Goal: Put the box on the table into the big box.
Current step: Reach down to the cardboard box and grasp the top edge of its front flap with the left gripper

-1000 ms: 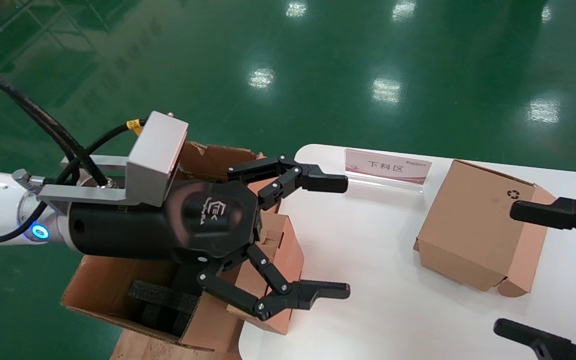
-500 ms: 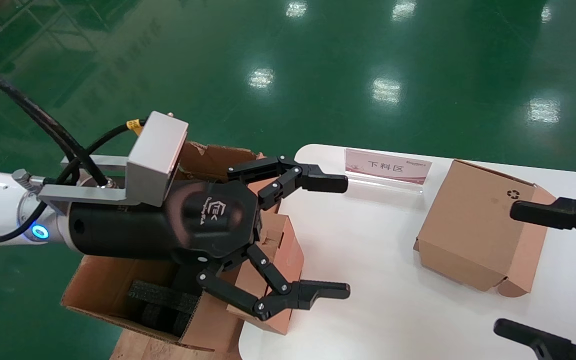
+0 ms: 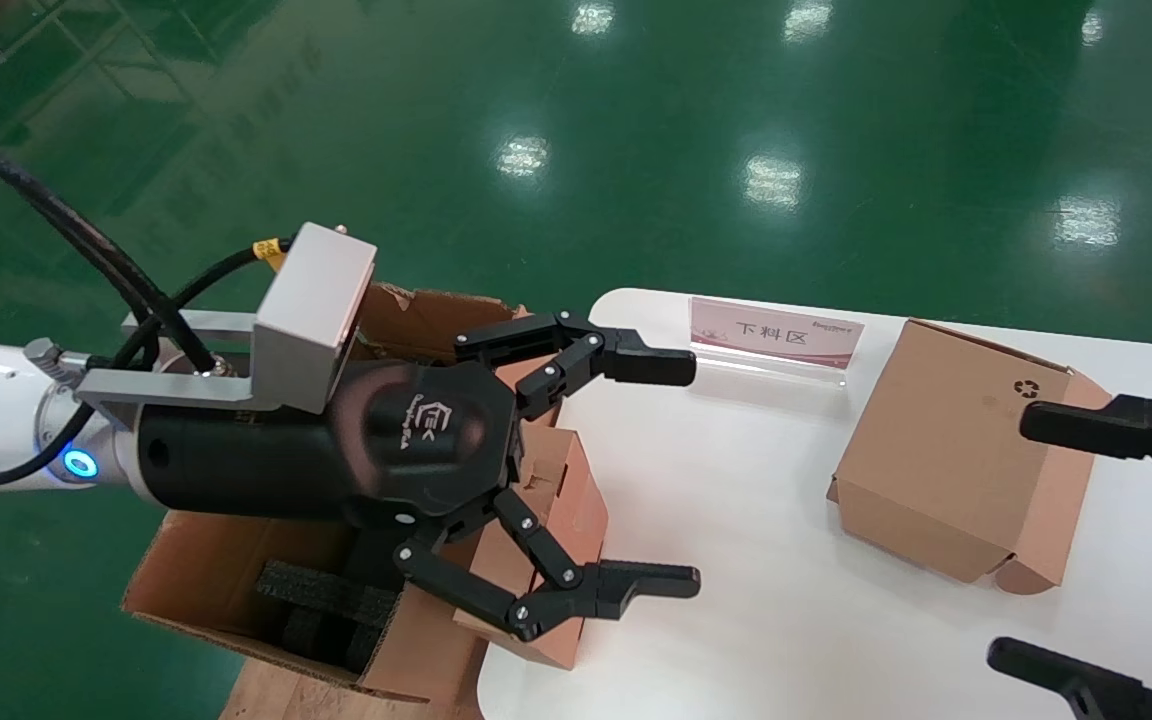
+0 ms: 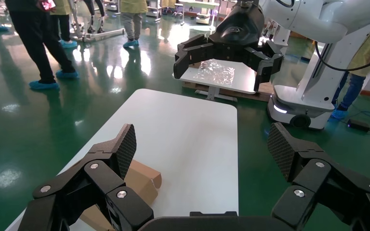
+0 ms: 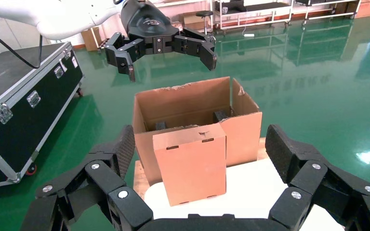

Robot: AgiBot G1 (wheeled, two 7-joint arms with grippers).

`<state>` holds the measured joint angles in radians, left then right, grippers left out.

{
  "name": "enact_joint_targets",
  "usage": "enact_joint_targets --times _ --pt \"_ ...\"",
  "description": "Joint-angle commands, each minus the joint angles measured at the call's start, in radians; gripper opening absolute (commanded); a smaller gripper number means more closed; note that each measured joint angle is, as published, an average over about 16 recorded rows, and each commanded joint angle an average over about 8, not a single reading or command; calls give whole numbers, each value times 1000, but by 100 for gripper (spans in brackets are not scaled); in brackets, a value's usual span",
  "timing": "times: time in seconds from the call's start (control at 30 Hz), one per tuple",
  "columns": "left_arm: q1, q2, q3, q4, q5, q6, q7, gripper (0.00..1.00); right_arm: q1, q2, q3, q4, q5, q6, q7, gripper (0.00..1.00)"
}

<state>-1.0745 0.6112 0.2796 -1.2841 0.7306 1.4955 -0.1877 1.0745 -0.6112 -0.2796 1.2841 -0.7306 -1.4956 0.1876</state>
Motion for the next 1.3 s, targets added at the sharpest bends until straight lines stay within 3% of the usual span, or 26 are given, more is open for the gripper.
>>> enact_joint_targets --times 0.03,1.3 --pt "0 0 0 0 0 0 0 100 0 0 0 0 0 0 0 100" --pt "4 -1 5 2 9 -5 1 100 0 0 0 0 0 0 0 100"
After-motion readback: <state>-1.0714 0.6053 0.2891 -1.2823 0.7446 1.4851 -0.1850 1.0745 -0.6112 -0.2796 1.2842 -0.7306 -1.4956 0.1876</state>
